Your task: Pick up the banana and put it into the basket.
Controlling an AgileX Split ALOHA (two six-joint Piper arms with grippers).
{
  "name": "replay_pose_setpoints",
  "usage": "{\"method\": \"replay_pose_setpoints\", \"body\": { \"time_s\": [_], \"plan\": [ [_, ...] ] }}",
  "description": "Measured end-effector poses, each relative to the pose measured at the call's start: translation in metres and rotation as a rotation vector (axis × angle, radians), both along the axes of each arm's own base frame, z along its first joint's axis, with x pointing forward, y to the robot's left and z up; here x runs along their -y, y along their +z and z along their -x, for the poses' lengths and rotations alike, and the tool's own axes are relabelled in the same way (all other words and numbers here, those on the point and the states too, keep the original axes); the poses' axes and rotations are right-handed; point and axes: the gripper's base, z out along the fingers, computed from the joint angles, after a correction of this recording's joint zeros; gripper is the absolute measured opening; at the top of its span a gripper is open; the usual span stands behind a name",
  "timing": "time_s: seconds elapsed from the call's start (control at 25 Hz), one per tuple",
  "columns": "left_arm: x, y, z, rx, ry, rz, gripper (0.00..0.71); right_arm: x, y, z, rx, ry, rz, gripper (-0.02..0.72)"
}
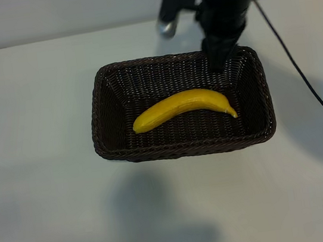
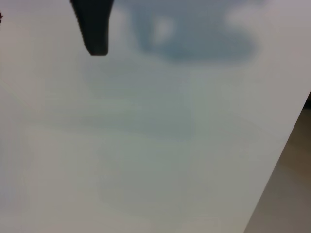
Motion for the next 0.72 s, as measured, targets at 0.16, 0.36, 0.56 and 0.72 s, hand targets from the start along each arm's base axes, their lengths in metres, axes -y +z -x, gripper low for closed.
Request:
{"method": "replay_pose_setpoints", "body": {
  "time_s": [0.16,0.36,0.56,0.72],
  "plan": [
    [0.0,0.0,0.0,0.0,0.0,0.0,0.483,0.033,0.007,-0.01,-0.051,-0.271,-0.071,0.511],
    [0.0,0.0,0.0,0.0,0.0,0.0,0.483,0.074,0.006,-0.023,-0.103,-0.622,-0.148,0.51],
    [0.0,0.0,0.0,0.0,0.0,0.0,0.483,0.126,0.005,-0.032,-0.146,-0.959,-0.202,0.509],
    [0.0,0.0,0.0,0.0,0.0,0.0,0.483,0.157,0.004,-0.029,-0.219,-1.094,-0.191,0.509]
  ]
}}
